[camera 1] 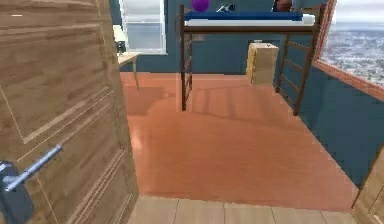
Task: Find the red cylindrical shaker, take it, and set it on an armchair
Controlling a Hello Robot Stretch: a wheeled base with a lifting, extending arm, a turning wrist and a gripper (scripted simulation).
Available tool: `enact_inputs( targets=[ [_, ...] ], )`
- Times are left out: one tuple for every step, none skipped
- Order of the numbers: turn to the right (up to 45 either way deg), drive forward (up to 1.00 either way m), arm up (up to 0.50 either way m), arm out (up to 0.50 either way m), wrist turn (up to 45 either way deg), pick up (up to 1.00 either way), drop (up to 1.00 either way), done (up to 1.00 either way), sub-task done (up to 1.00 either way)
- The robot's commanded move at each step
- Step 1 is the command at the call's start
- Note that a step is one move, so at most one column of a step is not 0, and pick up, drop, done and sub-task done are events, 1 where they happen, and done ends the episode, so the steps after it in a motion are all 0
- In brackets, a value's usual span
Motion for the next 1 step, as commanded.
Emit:
enact_inputs(
  targets=[
    [0.0, 1.0, 0.0, 0.0, 0.0, 0.0, 0.0, 0.0, 0.0]
  ],
)
